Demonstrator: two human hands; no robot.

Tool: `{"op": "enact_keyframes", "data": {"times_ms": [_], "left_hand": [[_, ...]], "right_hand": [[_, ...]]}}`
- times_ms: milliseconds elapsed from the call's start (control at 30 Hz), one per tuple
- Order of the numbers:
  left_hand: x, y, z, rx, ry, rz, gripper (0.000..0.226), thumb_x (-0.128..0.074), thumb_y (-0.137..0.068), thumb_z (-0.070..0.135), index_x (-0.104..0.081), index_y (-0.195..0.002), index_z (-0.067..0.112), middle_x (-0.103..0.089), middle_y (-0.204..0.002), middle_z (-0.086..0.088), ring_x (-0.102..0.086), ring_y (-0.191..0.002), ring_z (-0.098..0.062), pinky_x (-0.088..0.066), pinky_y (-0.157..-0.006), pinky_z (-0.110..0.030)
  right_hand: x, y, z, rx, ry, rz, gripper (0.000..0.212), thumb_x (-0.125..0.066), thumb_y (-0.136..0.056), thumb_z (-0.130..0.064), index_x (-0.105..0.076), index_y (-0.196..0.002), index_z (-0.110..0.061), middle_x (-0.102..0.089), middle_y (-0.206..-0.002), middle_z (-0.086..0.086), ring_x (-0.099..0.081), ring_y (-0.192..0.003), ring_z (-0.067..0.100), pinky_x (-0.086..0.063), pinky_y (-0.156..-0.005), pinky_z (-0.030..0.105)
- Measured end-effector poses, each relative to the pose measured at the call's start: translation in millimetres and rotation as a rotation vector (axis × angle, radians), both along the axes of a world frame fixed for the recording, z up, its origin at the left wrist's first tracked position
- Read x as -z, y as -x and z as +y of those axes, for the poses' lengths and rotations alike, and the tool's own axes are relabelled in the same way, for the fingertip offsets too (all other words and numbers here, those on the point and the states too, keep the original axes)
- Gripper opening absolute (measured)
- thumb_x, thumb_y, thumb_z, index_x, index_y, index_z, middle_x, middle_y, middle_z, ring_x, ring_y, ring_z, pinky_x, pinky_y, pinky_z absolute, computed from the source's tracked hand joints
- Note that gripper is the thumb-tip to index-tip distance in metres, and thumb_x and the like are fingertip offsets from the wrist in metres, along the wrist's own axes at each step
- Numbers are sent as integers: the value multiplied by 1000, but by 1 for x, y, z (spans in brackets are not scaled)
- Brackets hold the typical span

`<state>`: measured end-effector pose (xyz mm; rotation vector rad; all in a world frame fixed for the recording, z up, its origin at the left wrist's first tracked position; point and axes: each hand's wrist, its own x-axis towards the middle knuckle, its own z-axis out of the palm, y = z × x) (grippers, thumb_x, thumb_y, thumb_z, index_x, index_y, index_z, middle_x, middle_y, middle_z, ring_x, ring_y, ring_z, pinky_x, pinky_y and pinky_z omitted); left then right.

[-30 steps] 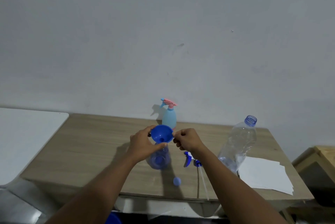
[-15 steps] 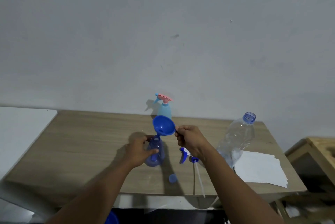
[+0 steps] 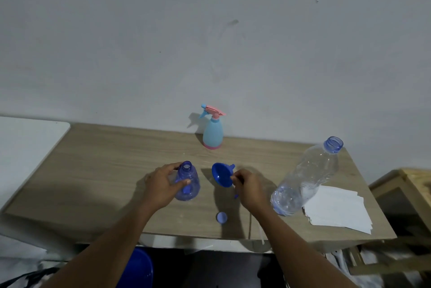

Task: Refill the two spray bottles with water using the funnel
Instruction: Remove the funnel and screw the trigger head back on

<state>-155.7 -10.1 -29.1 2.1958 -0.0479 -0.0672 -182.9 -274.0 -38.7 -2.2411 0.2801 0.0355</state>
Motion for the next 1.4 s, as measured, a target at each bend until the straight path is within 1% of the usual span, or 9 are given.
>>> {"op": "enact_keyframes", "data": {"times_ms": [133,300,500,633,767,967,1167,1233,1400], "left_hand": [[3,2,5,-5,0,-5,55,-86,-72,36,-66,-123,29,-66,-109,15,-60,-106,-9,-47,-92,-29],[5,4,4,-5,32,-5,56,-86,-73,32,-65,-125,27,-68,-113,12,-61,-106,-8,-49,-94,-31],[5,5,3,-5,65,-14,55,-85,-75,28,-63,-125,26,-64,-110,13,-58,-104,-7,-45,-89,-24],[6,7,2,9,72,-34,52,-83,-77,26,-62,-125,27,-61,-109,16,-56,-98,3,-40,-82,-10],[12,9,4,40,65,-93,50,-80,-81,29,-61,-127,26,-61,-118,15,-57,-105,4,-43,-92,-13],[22,20,-1,117,122,-73,63,-76,-84,8,-46,-134,31,-52,-119,46,-47,-115,22,-34,-90,4],[30,24,-2,132,173,-23,67,-77,-85,15,-45,-143,26,-54,-133,22,-51,-121,11,-44,-99,-10],[28,25,-3,149,160,-39,67,-75,-87,12,-43,-144,24,-52,-131,23,-49,-117,17,-41,-95,-4],[33,29,1,209,115,-104,73,-75,-86,13,-38,-149,17,-52,-140,14,-49,-125,8,-39,-101,-7]], "right_hand": [[17,1,18,-213,406,78,17,-49,-96,-11,-65,-89,-11,-66,-87,7,-60,-77,21,-43,-66,35],[29,5,33,-334,552,207,17,-63,-88,-6,-64,-104,-12,-62,-104,7,-64,-89,23,-57,-80,39],[32,4,39,-339,474,395,52,-84,-68,-3,-62,-114,-15,-60,-113,3,-65,-99,22,-55,-89,34],[25,-3,34,-275,422,327,35,-75,-77,-2,-66,-109,-14,-68,-102,4,-67,-90,20,-56,-84,34],[14,-13,1,65,325,142,20,-54,-93,-6,-67,-109,-8,-65,-108,14,-64,-96,31,-49,-78,35],[32,-16,-31,78,168,387,39,-64,-93,-24,-53,-123,-1,-64,-116,16,-62,-112,33,-44,-80,31],[37,-16,-32,64,79,369,30,-69,-88,-18,-60,-114,-7,-65,-103,8,-65,-102,26,-47,-75,28],[25,-13,-27,71,65,364,27,-70,-88,-15,-55,-109,-5,-59,-97,5,-61,-97,23,-42,-72,27],[26,-12,-32,119,50,293,34,-71,-87,-5,-55,-115,4,-62,-105,14,-60,-101,28,-48,-97,38]]}}
